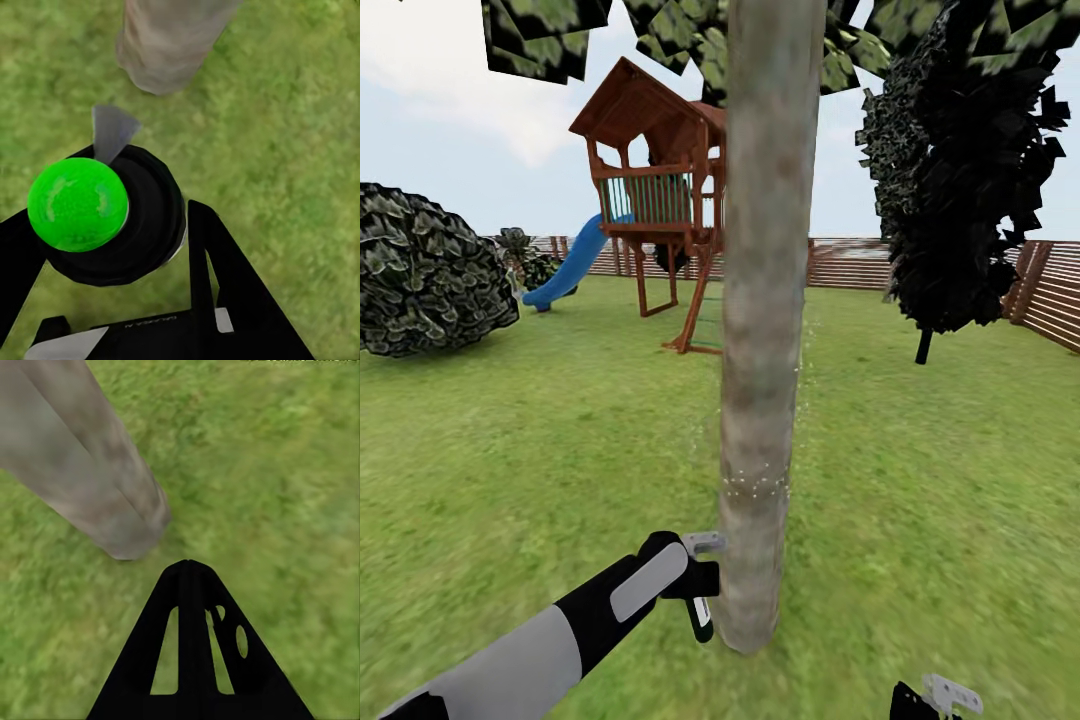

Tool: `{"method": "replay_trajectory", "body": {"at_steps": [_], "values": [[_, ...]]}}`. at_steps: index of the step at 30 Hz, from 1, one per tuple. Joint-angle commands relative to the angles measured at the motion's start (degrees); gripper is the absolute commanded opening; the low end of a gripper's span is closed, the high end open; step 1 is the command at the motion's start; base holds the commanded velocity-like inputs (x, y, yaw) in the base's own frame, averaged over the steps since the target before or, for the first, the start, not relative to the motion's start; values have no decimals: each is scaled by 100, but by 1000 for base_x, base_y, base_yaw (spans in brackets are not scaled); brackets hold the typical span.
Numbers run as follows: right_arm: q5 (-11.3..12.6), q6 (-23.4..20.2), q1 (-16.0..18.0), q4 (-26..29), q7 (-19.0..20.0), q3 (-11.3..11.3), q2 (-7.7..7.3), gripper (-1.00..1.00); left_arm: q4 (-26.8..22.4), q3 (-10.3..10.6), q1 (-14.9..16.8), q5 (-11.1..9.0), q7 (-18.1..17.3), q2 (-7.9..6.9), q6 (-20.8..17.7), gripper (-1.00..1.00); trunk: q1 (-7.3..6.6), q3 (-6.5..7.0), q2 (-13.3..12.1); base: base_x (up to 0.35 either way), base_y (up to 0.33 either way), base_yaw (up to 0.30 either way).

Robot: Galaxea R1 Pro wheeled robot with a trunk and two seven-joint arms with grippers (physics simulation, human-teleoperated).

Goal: In the garden, pick up the pesticide atomizer on the floor and spray pesticide onto both trees until each tree trunk is fully covered.

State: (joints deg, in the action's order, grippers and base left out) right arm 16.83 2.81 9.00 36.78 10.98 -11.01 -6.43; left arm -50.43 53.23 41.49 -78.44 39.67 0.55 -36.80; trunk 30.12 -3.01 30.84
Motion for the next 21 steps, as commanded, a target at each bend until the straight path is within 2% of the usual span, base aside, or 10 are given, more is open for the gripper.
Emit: {"method": "replay_trajectory", "body": {"at_steps": [1, 7, 13, 21], "values": [[57, 8, 5, -4, 44, -15, 1, -100, -8, 12, 8, -49, 48, -2, 7, -100, 5, -11, 10, 228, 162, -10], [57, 7, 5, -4, 44, -15, 1, -100, -10, 12, 8, -45, 57, -2, 2, -100, 5, -9, 10, 40, 195, -109], [57, 1, 5, -4, 38, -15, 3, -100, -14, 12, 8, -41, 140, 26, -37, -100, 5, -6, 10, 2, 51, -34], [57, -8, 5, -4, 42, -15, 1, -100, -10, 12, 8, -49, 146, 41, -51, -100, 5, 34, 10, 0, 290, -201]]}}
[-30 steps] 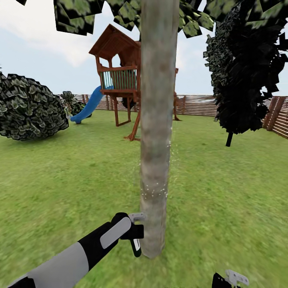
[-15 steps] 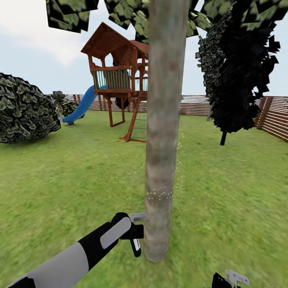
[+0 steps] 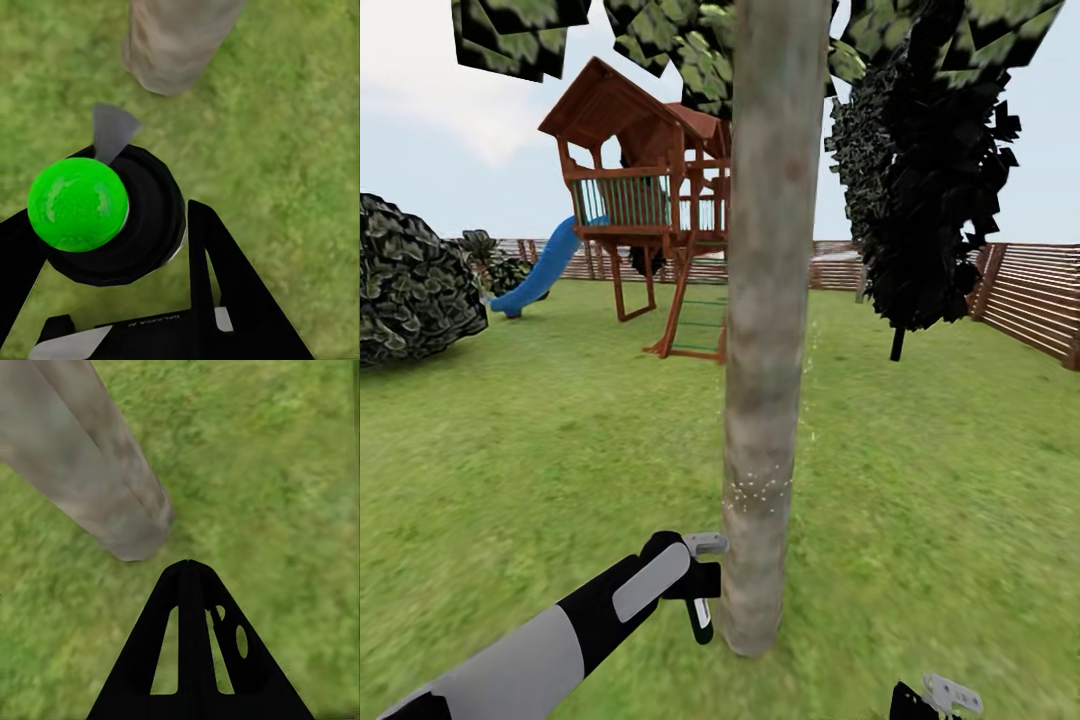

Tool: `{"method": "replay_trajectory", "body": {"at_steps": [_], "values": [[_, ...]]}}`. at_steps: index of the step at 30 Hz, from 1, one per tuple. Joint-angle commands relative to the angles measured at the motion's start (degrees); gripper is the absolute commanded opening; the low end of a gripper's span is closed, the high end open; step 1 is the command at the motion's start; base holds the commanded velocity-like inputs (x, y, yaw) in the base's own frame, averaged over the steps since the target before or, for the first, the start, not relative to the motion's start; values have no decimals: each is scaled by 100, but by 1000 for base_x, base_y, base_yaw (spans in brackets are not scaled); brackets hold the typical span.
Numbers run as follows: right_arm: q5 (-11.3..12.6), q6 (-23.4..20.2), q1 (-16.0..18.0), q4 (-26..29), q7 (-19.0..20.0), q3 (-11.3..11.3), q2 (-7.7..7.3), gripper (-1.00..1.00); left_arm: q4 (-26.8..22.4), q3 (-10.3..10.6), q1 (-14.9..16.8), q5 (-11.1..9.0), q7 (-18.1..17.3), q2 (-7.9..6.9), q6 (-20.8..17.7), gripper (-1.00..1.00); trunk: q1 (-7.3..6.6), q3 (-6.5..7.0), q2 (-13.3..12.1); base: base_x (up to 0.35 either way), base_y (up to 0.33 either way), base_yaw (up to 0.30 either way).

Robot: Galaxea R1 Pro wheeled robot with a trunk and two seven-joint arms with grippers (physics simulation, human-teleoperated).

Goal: In the garden, pick up the pesticide atomizer on the floor and spray pesticide onto both trees until each tree trunk is fully covered.

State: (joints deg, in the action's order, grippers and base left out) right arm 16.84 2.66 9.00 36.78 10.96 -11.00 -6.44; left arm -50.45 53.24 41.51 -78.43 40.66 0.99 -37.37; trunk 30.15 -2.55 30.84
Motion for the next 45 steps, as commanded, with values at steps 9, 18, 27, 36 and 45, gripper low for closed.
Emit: {"method": "replay_trajectory", "body": {"at_steps": [9, 18, 27, 36, 45], "values": [[56, 14, 6, -4, 46, -16, 3, -100, -33, 19, 7, -20, 146, 71, -4, -100, 3, 23, 10, 0, 281, -164], [56, 13, 6, -4, 43, -16, 5, -100, -64, 20, 7, 12, 444, 139, -67, -100, 3, 34, 10, 0, 119, -95], [56, -16, 6, -4, 22, -8, 10, -100, -917, -31, 38, -331, 1800, 279, -936, -100, 3, 36, 10, 0, 20, -15], [56, -45, 6, -13, 11, 1, 11, -100, -2161, -34, 687, -2397, 4209, 434, -1036, -100, 3, 36, 10, 0, 0, 0], [56, -46, 6, -13, 11, 1, 11, -100, -2175, -42, 1727, -3384, 4721, 499, -1032, -100, 3, 36, 10, 0, 0, 0]]}}
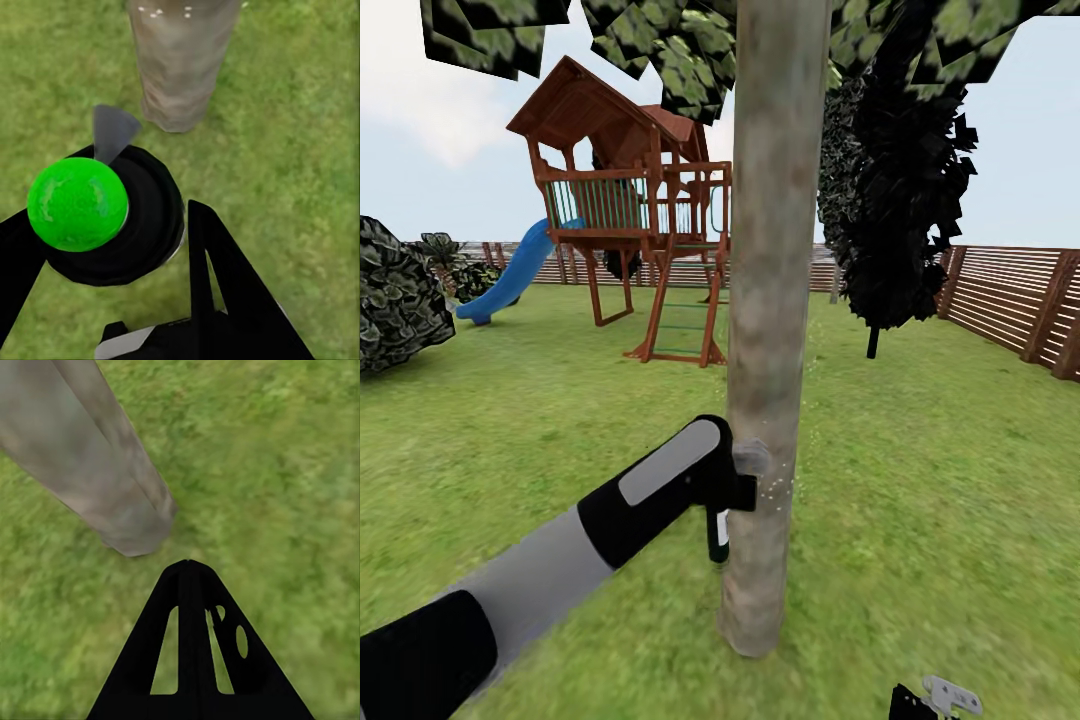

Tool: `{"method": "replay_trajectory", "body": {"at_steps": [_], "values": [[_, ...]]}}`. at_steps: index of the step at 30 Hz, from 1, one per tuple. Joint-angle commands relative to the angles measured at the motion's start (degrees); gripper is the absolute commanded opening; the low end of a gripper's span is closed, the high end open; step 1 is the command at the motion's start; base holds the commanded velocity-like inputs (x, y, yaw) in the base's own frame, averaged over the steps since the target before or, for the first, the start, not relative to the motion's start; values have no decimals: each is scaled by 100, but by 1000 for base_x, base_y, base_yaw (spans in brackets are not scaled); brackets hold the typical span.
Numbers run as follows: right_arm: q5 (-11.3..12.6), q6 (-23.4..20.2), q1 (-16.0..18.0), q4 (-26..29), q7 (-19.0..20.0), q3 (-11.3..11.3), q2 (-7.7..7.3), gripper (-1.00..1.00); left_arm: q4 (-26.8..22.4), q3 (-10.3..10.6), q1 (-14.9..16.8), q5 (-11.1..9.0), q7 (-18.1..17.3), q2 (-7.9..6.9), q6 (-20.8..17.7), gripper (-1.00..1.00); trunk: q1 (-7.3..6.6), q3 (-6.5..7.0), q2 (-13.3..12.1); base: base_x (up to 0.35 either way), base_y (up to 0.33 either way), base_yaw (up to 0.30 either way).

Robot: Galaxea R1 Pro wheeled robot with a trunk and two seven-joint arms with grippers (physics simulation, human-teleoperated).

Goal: In the garden, pick up the pesticide atomizer on the floor and spray pesticide onto both trees until each tree trunk is fully covered.

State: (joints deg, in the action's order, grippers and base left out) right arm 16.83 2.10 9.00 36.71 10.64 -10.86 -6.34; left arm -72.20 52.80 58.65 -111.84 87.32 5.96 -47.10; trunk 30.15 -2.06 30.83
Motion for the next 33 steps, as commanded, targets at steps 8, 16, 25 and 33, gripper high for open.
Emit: {"method": "replay_trajectory", "body": {"at_steps": [8, 16, 25, 33], "values": [[49, 9, 5, -9, 35, -4, 1, -100, 456, 2, 915, -530, 168, 70, -54, -100, 3, -13, 11, 0, 0, 0], [48, 9, 5, -14, 34, -4, 1, -100, 942, -10, 1791, -1035, 179, 157, -26, -100, 3, -13, 11, 0, 0, 0], [48, 4, 5, -14, 34, 2, 1, -100, 1532, -7, 2616, -1488, 171, 246, -11, -100, 3, -13, 11, 0, 0, 0], [48, 1, 5, -14, 34, 2, 1, -100, 1470, -22, 2874, -1706, 154, 327, 100, -100, 3, -13, 11, 0, 0, 0]]}}
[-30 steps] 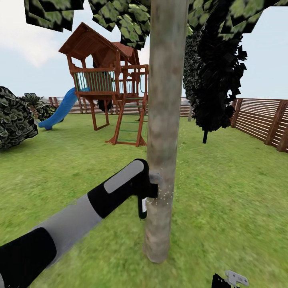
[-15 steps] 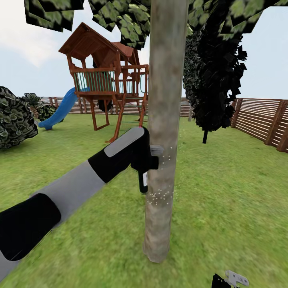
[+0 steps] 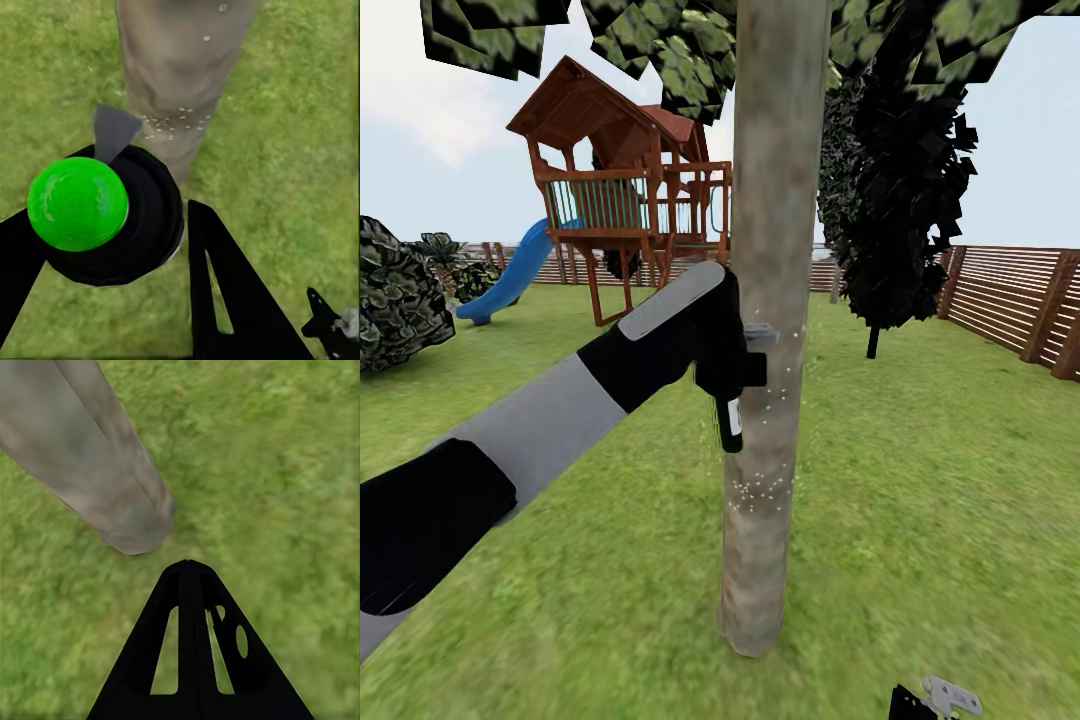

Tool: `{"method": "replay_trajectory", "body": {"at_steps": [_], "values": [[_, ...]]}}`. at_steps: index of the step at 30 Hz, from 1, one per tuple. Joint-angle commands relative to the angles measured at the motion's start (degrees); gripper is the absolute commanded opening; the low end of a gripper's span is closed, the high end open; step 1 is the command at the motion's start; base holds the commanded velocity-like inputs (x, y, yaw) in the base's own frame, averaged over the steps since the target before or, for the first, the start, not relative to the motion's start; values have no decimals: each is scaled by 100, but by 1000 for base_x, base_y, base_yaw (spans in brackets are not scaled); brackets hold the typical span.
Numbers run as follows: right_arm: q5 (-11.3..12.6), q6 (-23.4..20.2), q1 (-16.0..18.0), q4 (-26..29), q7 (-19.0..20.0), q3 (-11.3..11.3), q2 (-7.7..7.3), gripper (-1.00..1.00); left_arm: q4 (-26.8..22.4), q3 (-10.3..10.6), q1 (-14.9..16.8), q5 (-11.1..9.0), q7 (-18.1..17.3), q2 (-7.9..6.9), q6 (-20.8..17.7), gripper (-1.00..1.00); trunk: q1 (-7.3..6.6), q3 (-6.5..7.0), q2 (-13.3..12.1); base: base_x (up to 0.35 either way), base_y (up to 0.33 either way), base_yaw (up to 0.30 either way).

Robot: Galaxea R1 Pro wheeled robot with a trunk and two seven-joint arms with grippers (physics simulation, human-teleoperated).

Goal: In the garden, pick up the pesticide atomizer on the floor and spray pesticide onto both trees until each tree trunk is fully covered.

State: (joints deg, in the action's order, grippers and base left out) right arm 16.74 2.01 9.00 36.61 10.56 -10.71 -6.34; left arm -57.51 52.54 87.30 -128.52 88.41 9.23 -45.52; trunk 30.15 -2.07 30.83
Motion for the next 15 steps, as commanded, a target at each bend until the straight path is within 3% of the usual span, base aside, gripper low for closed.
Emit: {"method": "replay_trajectory", "body": {"at_steps": [1, 6, 11, 12, 13, 15], "values": [[57, 9, 5, -5, 43, -12, 1, -100, -16, 4, 10, -110, 39, 7, -2, -100, 3, -12, 11, 0, 0, 0], [57, 9, 5, -5, 43, -11, 1, -100, -446, 14, -150, -182, 12, 15, 97, -100, 3, -12, 11, 0, 0, 0], [52, 9, 5, -13, 43, -11, 1, -100, -839, 29, -1033, -149, 34, 4, 98, -100, 3, -12, 11, 0, 0, 0], [51, 9, 5, -13, 43, -11, 1, -100, -862, 35, -1177, -94, 30, 3, 92, -100, 3, -12, 11, 0, 0, 0], [49, 9, 5, -14, 43, -11, 1, -100, -907, 38, -1489, 287, 9, 4, 66, -100, 3, -12, 11, 0, 0, 0], [49, 9, 5, -14, 43, -11, 1, -100, -982, 42, -1789, 614, -11, 4, 39, -100, 3, -12, 11, 0, 0, 0]]}}
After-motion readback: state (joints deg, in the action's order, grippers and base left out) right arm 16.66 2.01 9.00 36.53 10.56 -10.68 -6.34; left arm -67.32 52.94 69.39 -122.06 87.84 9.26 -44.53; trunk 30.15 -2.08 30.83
